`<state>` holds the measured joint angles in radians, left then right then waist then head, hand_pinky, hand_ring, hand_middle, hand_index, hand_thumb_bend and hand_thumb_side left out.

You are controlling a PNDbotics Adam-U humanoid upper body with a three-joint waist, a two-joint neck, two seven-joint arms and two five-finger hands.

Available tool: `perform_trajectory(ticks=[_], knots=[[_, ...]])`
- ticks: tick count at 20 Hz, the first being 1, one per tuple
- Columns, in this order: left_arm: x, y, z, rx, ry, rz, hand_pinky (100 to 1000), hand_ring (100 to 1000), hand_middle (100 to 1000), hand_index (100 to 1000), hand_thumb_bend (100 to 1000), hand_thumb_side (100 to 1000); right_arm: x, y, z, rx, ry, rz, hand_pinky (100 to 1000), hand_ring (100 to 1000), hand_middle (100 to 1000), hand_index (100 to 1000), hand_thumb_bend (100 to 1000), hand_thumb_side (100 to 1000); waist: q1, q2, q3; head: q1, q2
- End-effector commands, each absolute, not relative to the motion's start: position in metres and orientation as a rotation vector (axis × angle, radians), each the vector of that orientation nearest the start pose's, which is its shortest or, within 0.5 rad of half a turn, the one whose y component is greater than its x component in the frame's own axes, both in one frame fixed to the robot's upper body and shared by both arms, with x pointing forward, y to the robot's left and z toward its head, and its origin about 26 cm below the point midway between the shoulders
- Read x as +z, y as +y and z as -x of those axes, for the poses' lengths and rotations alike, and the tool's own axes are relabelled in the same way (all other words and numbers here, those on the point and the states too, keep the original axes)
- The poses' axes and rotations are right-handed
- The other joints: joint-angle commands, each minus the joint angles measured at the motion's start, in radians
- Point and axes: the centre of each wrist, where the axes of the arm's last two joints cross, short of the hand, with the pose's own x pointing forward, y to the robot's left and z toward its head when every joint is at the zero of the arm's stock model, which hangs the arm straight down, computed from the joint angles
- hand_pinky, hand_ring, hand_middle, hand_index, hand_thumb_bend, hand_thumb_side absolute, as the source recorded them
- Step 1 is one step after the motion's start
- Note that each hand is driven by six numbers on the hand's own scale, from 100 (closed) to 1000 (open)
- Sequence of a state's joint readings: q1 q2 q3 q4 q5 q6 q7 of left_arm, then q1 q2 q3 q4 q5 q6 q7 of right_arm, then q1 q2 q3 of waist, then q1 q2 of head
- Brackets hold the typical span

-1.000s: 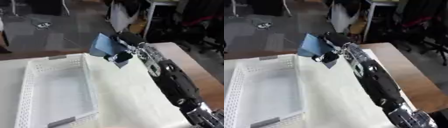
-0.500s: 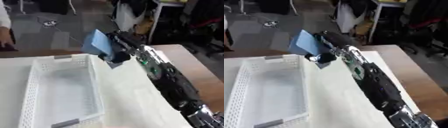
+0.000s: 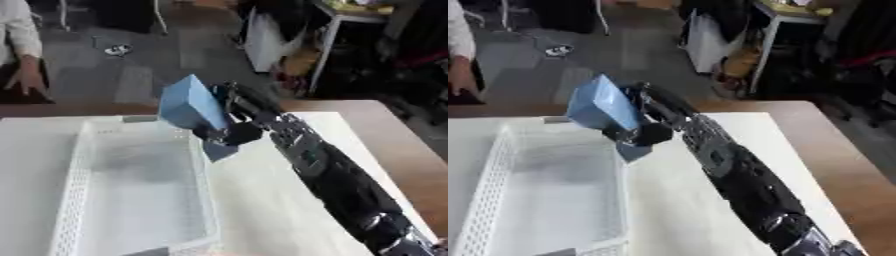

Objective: Pick up objects on the table and place them in the box.

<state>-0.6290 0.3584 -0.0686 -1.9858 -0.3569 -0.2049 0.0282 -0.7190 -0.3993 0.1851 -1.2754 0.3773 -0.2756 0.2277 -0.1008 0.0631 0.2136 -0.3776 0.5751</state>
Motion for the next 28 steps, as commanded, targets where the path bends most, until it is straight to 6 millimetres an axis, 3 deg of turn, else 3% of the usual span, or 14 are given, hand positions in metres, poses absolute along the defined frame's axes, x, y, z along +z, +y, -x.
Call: perform_trajectory(ticks=[1, 8, 20, 28], knots=[[0.3, 0.212, -0.31, 0.817, 3.203, 0.57, 544, 690, 761, 756, 662, 967, 0.181, -0.245, -0.436, 1.138, -2.067, 0.269, 100, 100, 100, 382, 100, 572, 0.004, -0.008, 0.004, 0.005, -0.018], [0.305, 0.207, -0.31, 0.794, 3.197, 0.549, 545, 690, 761, 756, 661, 966, 0.178, -0.244, -0.444, 1.067, -2.117, 0.095, 100, 100, 100, 383, 100, 581, 0.002, 0.003, 0.017, 0.003, -0.039], [0.315, 0.198, -0.309, 0.744, 3.191, 0.498, 547, 690, 761, 756, 658, 966, 0.194, -0.23, -0.452, 1.069, -2.185, -0.052, 100, 100, 100, 387, 100, 616, -0.002, 0.026, 0.054, -0.002, -0.125], [0.318, 0.195, -0.308, 0.736, 3.189, 0.494, 547, 690, 761, 756, 657, 967, 0.198, -0.222, -0.454, 1.07, -2.232, -0.109, 100, 100, 135, 400, 100, 637, -0.007, 0.027, 0.064, 0.004, -0.133]])
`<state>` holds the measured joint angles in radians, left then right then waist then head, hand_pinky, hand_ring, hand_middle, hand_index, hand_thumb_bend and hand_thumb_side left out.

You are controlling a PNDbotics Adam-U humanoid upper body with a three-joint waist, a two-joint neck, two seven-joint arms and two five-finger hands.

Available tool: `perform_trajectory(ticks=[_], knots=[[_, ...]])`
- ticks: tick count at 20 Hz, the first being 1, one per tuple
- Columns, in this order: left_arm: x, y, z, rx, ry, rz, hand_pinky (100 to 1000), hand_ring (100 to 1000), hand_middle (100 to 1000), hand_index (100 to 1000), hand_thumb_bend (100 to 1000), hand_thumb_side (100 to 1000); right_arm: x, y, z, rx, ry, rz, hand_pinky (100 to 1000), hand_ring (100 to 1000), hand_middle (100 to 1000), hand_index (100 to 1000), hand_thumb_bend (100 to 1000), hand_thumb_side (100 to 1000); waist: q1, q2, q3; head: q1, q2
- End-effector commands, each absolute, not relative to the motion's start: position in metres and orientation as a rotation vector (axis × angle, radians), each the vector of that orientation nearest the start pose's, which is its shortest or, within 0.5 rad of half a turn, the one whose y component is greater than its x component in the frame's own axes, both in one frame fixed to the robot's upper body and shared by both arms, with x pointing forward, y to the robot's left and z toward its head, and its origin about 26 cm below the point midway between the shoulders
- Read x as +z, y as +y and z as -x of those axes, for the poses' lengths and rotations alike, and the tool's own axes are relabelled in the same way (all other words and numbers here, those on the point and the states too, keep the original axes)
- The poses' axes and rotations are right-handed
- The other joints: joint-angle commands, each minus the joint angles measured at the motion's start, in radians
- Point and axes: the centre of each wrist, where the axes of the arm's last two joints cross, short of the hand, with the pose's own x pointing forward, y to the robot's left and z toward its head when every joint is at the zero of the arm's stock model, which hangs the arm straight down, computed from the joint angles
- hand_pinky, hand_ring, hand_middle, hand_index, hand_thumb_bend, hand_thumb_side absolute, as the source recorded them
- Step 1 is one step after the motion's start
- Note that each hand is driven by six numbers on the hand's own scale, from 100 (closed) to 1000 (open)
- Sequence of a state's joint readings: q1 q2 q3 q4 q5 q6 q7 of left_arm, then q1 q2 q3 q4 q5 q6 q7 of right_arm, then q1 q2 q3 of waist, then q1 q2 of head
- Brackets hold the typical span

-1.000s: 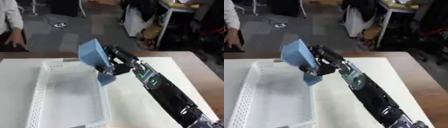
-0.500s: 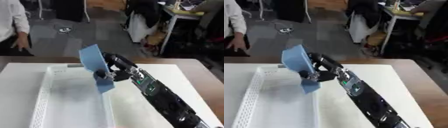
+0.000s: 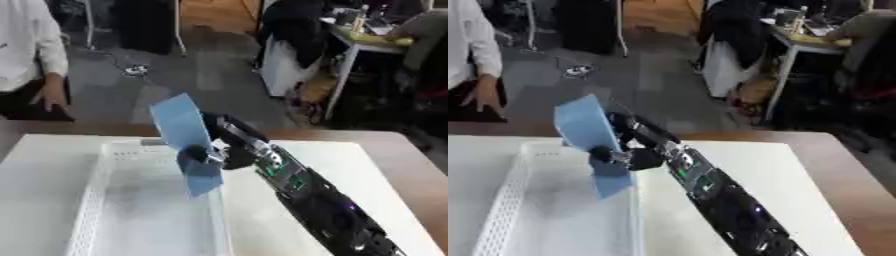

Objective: Pick up objects on the table and place them in the box.

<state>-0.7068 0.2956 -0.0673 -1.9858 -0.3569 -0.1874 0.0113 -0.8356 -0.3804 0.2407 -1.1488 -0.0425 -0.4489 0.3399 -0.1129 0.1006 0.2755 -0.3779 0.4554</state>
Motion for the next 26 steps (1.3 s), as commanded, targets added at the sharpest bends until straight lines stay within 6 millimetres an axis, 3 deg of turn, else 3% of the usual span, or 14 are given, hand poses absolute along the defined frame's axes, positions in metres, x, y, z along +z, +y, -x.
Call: perform_trajectory(ticks=[1, 2, 3, 4, 5, 6, 7, 10, 12, 16, 26], knots=[[0.318, 0.195, -0.308, 0.736, 3.189, 0.495, 547, 690, 761, 756, 657, 967, 0.198, -0.221, -0.454, 1.062, -2.24, -0.112, 100, 100, 203, 433, 100, 647, 0.005, -0.011, 0.003, 0.005, -0.014], [0.318, 0.195, -0.308, 0.736, 3.189, 0.496, 547, 690, 761, 756, 657, 967, 0.197, -0.221, -0.454, 1.053, -2.249, -0.117, 100, 100, 289, 493, 100, 661, 0.004, -0.011, 0.003, 0.005, -0.014], [0.318, 0.195, -0.308, 0.736, 3.189, 0.496, 547, 690, 761, 756, 657, 967, 0.197, -0.221, -0.454, 1.049, -2.256, -0.121, 100, 190, 387, 563, 100, 671, 0.004, -0.011, 0.004, 0.005, -0.014], [0.318, 0.195, -0.308, 0.737, 3.189, 0.498, 547, 690, 761, 756, 657, 967, 0.197, -0.221, -0.454, 1.064, -2.264, -0.12, 100, 437, 562, 707, 100, 755, 0.004, -0.011, 0.003, 0.006, -0.014], [0.318, 0.195, -0.308, 0.737, 3.189, 0.499, 547, 690, 761, 756, 657, 967, 0.197, -0.222, -0.453, 1.083, -2.27, -0.114, 274, 603, 724, 824, 181, 824, 0.004, -0.011, 0.003, 0.006, -0.014], [0.318, 0.195, -0.308, 0.737, 3.189, 0.5, 547, 690, 761, 756, 657, 967, 0.196, -0.223, -0.453, 1.113, -2.271, -0.103, 461, 724, 810, 902, 268, 845, 0.004, -0.011, 0.002, 0.007, -0.014], [0.318, 0.195, -0.308, 0.737, 3.189, 0.5, 547, 690, 761, 756, 657, 967, 0.195, -0.223, -0.453, 1.138, -2.271, -0.094, 582, 810, 877, 971, 342, 864, 0.004, -0.011, 0.002, 0.007, -0.014], [0.318, 0.196, -0.308, 0.741, 3.189, 0.504, 546, 689, 761, 757, 658, 967, 0.194, -0.227, -0.453, 1.224, -2.258, -0.05, 798, 941, 979, 1000, 437, 936, 0.005, -0.012, 0.0, 0.008, -0.014], [0.318, 0.196, -0.308, 0.743, 3.19, 0.506, 546, 689, 761, 756, 658, 967, 0.192, -0.229, -0.454, 1.252, -2.251, -0.023, 869, 981, 1000, 1000, 484, 975, 0.005, -0.012, 0.0, 0.007, -0.013], [0.318, 0.196, -0.308, 0.744, 3.19, 0.508, 546, 689, 761, 757, 658, 967, 0.188, -0.233, -0.456, 1.264, -2.237, 0.016, 897, 993, 1000, 1000, 562, 1000, 0.005, -0.012, 0.0, 0.007, -0.013], [0.318, 0.196, -0.308, 0.745, 3.192, 0.508, 545, 688, 760, 757, 658, 966, 0.185, -0.236, -0.456, 1.269, -2.215, 0.077, 888, 983, 1000, 1000, 559, 1000, 0.005, -0.012, -0.001, 0.009, -0.013]])
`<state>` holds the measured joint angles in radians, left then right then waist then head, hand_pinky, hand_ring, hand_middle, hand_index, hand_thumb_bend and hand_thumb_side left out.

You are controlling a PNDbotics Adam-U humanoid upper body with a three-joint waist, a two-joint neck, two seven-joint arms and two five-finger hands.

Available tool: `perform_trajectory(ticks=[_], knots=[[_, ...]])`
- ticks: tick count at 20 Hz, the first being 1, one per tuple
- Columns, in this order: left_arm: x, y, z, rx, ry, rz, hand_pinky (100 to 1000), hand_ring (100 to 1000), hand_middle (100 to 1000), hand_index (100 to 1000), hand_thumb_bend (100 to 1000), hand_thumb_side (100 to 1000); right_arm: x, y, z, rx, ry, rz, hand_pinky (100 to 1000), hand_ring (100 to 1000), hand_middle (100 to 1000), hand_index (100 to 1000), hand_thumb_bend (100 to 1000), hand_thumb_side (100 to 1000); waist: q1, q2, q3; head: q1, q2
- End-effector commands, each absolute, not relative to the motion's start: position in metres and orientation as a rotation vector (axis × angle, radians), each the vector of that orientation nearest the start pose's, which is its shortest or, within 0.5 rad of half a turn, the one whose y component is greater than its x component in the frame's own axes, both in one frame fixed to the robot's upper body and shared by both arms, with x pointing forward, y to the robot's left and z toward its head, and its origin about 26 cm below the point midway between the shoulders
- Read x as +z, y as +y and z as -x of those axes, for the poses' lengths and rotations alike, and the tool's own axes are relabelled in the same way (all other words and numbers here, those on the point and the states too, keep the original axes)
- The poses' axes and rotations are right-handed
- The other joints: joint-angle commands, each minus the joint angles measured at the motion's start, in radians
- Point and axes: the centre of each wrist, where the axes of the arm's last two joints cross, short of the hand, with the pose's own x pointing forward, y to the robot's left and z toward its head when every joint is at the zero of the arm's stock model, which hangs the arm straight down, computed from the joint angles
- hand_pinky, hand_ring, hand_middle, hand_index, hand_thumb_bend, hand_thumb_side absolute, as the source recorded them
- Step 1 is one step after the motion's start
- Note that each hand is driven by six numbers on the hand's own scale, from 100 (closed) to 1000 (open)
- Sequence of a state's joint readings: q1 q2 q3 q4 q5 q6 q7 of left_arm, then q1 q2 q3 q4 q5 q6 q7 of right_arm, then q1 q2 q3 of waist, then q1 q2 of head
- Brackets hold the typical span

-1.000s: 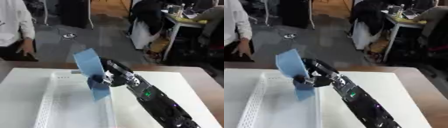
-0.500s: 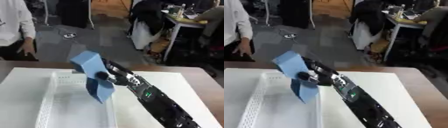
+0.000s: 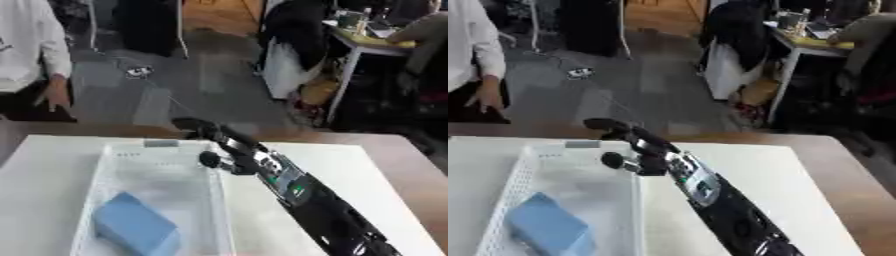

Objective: Pick up objects on the table and place them in the box.

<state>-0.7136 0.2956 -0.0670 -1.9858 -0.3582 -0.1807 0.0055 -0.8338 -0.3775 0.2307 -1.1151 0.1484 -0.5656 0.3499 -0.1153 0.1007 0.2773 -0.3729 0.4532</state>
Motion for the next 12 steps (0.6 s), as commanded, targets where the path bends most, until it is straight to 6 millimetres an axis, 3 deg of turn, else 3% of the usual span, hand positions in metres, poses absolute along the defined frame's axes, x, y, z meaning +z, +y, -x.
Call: perform_trajectory(ticks=[1, 5, 6, 9, 12], knots=[[0.318, 0.196, -0.308, 0.747, 3.192, 0.509, 545, 688, 760, 757, 658, 968, 0.184, -0.236, -0.456, 1.26, -2.218, 0.081, 883, 979, 1000, 1000, 561, 1000, 0.007, -0.013, -0.003, 0.004, -0.011], [0.316, 0.198, -0.308, 0.757, 3.194, 0.521, 545, 688, 760, 757, 659, 968, 0.185, -0.243, -0.453, 1.215, -2.238, 0.104, 873, 970, 1000, 1000, 552, 1000, 0.009, -0.016, -0.009, -0.003, -0.027], [0.316, 0.198, -0.309, 0.761, 3.194, 0.526, 544, 688, 760, 757, 659, 969, 0.186, -0.246, -0.453, 1.202, -2.245, 0.113, 856, 960, 1000, 1000, 543, 1000, 0.01, -0.017, -0.012, -0.007, -0.051], [0.312, 0.203, -0.309, 0.774, 3.195, 0.558, 543, 690, 761, 756, 661, 972, 0.198, -0.268, -0.445, 1.137, -2.284, 0.161, 838, 945, 996, 1000, 518, 1000, 0.016, -0.022, -0.028, -0.017, -0.19], [0.307, 0.208, -0.31, 0.789, 3.197, 0.595, 541, 691, 760, 756, 663, 974, 0.212, -0.297, -0.429, 1.085, -2.324, 0.232, 844, 940, 977, 1000, 456, 996, 0.022, -0.029, -0.051, -0.023, -0.303]])
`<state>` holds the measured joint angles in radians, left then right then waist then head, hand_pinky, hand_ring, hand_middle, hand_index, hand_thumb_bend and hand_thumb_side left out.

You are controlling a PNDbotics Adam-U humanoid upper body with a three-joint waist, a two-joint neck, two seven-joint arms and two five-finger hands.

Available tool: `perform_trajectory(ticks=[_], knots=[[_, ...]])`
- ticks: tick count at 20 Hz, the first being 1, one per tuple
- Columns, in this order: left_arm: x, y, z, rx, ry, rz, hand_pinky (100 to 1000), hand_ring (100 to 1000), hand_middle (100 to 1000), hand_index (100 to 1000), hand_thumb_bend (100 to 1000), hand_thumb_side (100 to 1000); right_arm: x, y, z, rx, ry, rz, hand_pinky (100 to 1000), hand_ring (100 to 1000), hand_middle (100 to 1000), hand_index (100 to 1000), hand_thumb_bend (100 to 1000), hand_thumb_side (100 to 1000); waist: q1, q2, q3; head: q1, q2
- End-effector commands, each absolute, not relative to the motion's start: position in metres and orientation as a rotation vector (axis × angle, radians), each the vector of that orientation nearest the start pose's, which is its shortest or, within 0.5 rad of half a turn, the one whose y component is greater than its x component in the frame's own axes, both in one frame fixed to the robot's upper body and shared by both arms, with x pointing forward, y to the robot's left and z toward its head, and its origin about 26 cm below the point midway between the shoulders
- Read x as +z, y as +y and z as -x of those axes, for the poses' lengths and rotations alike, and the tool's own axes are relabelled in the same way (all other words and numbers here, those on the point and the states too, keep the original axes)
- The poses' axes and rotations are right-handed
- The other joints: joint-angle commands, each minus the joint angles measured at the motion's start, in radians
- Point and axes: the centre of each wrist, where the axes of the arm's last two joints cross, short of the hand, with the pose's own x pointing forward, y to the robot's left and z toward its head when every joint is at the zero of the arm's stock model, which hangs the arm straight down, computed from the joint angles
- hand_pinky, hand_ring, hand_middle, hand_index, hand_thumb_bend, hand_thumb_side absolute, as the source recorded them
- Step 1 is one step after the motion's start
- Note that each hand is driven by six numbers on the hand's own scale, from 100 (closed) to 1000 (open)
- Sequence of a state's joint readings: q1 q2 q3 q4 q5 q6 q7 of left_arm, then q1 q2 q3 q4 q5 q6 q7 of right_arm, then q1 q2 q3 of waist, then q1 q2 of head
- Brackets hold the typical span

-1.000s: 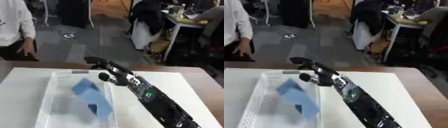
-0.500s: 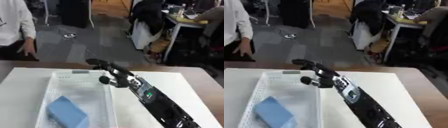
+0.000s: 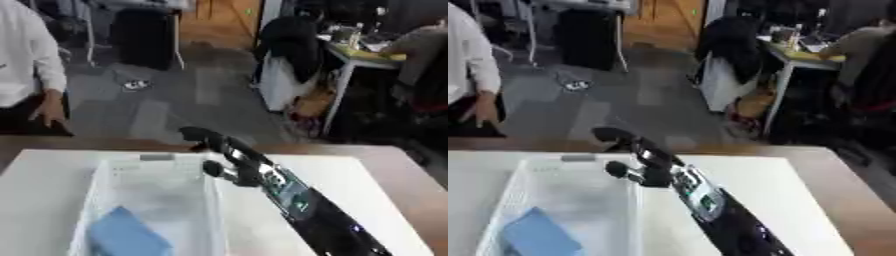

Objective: Pick up objects on the table and place them in the box.

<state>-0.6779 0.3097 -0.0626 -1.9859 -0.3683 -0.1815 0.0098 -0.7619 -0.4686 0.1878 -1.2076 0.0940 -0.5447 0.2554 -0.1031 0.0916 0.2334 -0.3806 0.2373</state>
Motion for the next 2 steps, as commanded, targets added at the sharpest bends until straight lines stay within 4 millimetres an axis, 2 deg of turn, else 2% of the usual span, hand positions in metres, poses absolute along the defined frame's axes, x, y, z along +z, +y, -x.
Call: perform_trajectory(ticks=[1, 2], knots=[[0.3034, 0.2106, -0.3099, 0.805, 3.199, 0.615, 539, 689, 760, 756, 665, 975, 0.2163, -0.3094, -0.4201, 1.056, -2.338, 0.269, 839, 934, 971, 1000, 432, 986, 0.014, -0.023, -0.018, -0.015, -0.119], [0.3008, 0.2127, -0.3101, 0.82, 3.2, 0.632, 534, 687, 759, 756, 667, 976, 0.2191, -0.3182, -0.4112, 1.035, -2.35, 0.298, 836, 931, 967, 1000, 403, 977, 0.017, -0.025, -0.026, -0.014, -0.14]])
